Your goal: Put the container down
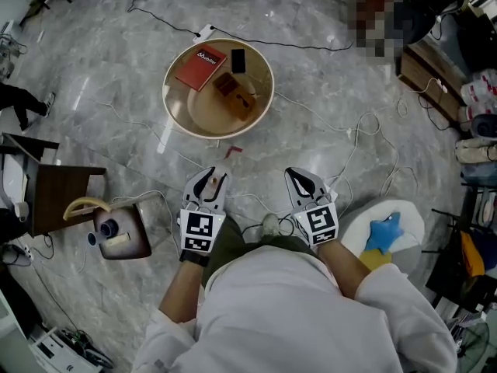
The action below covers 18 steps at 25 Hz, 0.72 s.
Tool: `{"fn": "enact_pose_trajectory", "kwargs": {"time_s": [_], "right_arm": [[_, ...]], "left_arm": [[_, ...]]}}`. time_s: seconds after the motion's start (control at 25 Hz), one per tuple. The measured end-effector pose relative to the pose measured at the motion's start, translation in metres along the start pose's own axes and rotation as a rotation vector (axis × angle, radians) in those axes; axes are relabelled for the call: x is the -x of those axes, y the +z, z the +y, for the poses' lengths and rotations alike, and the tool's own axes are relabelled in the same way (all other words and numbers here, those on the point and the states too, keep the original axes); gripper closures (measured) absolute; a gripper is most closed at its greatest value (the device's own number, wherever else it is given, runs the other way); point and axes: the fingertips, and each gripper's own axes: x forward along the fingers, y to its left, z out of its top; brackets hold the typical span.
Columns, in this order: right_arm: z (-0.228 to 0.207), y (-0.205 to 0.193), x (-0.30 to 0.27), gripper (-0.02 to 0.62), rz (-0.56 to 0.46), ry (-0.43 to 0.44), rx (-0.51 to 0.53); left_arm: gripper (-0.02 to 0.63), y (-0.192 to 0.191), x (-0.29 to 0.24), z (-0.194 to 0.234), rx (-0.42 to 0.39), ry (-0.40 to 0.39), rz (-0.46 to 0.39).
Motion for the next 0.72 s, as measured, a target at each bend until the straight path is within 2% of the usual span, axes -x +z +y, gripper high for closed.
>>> {"fn": "enact_pose_trajectory", "kwargs": {"time_s": [0.36,0.72], "right_arm": [[0.015,0.006,-0.062,0.572,0.072,-0.042,-0.004],[0.032,0.035,-0.127,0.572,0.104,-0.126,0.003]], "left_arm": [[0.48,-0.009,-0.026,0.052,-0.012,-0.086,0.009],[0.481,-0.01,-0.059,0.115,-0.054,-0.203,0.01]]}}
